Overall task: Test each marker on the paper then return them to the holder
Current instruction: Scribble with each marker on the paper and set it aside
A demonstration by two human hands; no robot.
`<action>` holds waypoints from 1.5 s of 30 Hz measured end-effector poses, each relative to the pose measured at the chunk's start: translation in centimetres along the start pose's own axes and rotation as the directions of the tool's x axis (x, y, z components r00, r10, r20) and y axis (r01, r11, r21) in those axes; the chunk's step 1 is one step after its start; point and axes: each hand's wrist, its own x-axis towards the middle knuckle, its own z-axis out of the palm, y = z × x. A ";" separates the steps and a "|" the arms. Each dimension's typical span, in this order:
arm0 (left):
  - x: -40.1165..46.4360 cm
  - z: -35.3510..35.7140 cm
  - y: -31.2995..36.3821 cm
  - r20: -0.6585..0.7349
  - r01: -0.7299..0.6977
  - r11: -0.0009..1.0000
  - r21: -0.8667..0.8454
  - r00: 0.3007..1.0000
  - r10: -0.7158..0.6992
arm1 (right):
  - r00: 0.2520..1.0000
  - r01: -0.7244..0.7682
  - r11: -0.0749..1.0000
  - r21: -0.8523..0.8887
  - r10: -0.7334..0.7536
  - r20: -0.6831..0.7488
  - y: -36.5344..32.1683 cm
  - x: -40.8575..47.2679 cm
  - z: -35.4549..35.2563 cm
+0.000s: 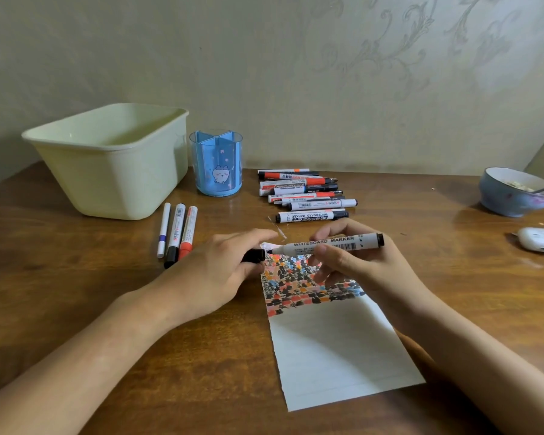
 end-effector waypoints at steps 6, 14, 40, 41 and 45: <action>-0.1 -0.2 0.2 -0.005 -0.021 1.000 -0.008 1.000 0.021 | 0.999 -0.014 1.000 -0.019 0.015 0.037 0.4 0.0 0.2; -0.1 -0.1 0.5 -0.023 -0.066 0.998 0.007 0.998 0.066 | 0.997 -0.050 0.999 0.012 0.049 0.067 0.1 -0.2 0.4; -0.7 -1.5 2.1 -0.233 -0.139 0.985 0.103 0.959 0.160 | 1.000 0.028 0.992 -0.124 -0.029 -0.007 0.6 -0.1 0.1; -0.8 -1.4 2.2 -0.238 -0.140 0.984 0.108 0.958 0.162 | 1.000 0.023 0.992 -0.127 -0.024 -0.007 0.6 -0.1 0.1; -0.7 -1.5 2.2 -0.212 -0.133 0.984 0.119 0.965 0.156 | 1.000 0.018 0.988 -0.151 -0.018 0.002 0.4 -0.2 0.2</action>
